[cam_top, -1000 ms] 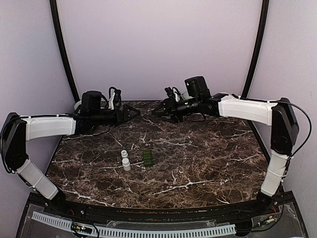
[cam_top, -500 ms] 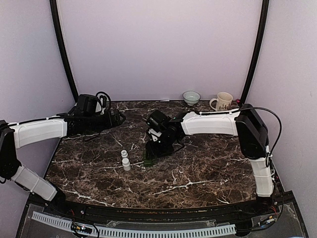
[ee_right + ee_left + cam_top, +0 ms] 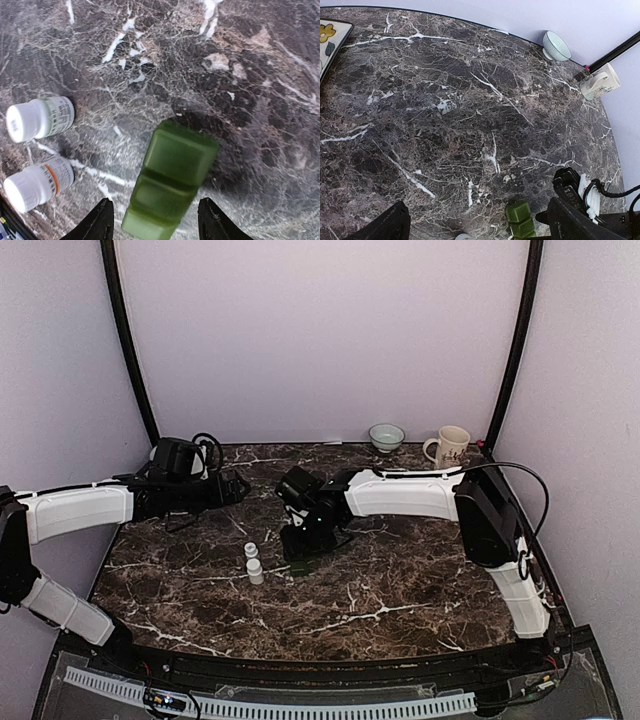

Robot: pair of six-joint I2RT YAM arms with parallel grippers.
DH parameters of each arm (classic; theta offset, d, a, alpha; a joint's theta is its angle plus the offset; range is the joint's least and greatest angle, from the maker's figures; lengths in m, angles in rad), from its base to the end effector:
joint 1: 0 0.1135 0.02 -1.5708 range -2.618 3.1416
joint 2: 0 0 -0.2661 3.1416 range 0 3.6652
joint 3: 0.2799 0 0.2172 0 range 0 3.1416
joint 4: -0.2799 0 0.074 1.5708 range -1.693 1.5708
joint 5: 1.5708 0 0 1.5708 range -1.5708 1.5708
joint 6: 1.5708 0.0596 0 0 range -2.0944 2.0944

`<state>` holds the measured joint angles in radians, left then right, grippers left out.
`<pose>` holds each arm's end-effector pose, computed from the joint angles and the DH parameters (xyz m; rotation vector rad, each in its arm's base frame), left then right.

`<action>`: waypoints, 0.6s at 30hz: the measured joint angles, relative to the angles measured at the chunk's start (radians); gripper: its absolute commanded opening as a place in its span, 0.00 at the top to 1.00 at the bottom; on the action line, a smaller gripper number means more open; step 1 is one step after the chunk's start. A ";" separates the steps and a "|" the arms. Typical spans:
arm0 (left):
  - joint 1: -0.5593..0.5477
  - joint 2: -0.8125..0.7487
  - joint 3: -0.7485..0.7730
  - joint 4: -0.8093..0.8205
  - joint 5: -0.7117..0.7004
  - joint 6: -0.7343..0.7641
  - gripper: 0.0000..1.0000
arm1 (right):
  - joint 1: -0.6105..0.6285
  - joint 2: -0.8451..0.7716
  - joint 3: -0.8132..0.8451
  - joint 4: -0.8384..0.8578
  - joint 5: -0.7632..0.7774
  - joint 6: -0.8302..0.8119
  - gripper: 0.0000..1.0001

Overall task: Sort the pills into containers
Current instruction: Pick up the pill container from the center of the board.

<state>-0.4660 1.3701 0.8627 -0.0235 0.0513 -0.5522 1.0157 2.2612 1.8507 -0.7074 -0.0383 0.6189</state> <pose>0.2610 -0.1347 0.2577 -0.0617 2.1711 -0.6546 0.2422 0.3949 0.1703 -0.5670 2.7572 0.5099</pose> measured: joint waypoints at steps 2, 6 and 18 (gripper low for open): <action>0.000 0.000 -0.006 0.000 0.000 0.003 0.02 | 0.006 0.034 0.033 -0.015 0.015 0.004 0.42; 0.000 -0.004 -0.019 0.001 0.001 0.010 0.02 | 0.017 0.080 0.075 -0.052 0.044 0.014 0.43; 0.000 -0.025 -0.054 0.012 0.014 0.017 0.02 | 0.042 0.119 0.148 -0.110 0.137 0.025 0.74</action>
<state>-0.4660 1.3453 0.8089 -0.0116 0.0658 -0.5350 1.0580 2.3806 1.9987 -0.8177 0.0982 0.6437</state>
